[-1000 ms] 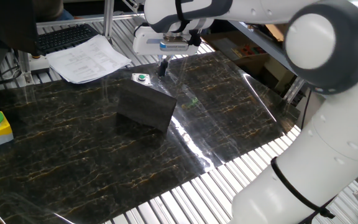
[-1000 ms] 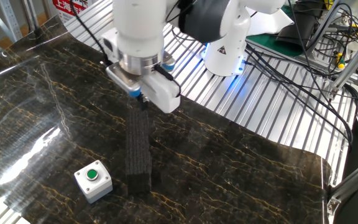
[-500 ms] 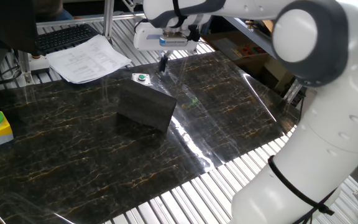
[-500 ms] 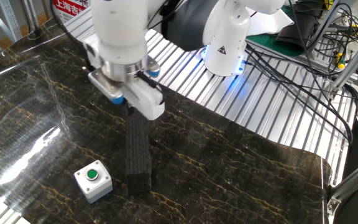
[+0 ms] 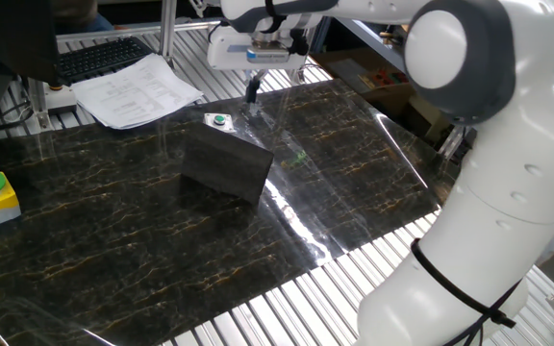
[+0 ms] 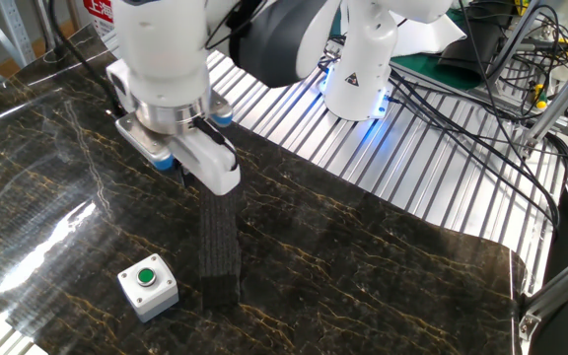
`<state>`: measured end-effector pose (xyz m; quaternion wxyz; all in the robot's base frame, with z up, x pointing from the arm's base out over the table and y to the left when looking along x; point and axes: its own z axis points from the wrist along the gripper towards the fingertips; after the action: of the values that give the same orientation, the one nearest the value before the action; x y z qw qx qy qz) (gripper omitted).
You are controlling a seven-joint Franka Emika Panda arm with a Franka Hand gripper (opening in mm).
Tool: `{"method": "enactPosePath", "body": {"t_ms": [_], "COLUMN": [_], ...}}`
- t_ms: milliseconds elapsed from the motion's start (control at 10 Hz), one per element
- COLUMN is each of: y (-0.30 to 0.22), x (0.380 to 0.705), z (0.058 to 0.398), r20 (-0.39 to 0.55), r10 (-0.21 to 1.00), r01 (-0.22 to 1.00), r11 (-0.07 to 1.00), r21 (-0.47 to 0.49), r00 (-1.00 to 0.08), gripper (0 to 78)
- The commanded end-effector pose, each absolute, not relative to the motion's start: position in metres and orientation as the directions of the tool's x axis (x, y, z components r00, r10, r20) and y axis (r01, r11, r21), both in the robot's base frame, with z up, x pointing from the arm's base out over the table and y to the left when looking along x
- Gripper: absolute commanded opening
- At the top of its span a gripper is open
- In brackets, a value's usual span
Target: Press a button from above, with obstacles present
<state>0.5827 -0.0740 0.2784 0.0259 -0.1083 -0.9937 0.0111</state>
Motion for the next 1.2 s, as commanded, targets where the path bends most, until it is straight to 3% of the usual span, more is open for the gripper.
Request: {"method": "enactPosePath", "body": {"t_ms": [100, 300, 800, 1200], "y": [-0.0761, -0.0761, -0.0761, -0.0761], "x": [0.5842, 0.5842, 0.5842, 0.5842], "z": [0.2793, 0.2793, 0.2793, 0.2793], "r20": [0.044, 0.039, 0.06, 0.087], "r10": [0.235, 0.231, 0.379, 0.374], "r01": [0.234, 0.23, 0.377, 0.372], "r11": [0.972, 0.973, 0.925, 0.927], "r21": [-0.028, -0.024, -0.044, -0.04], "r00": [-0.971, -0.972, -0.923, -0.923], "gripper": [0.0, 0.0, 0.0, 0.0]}}
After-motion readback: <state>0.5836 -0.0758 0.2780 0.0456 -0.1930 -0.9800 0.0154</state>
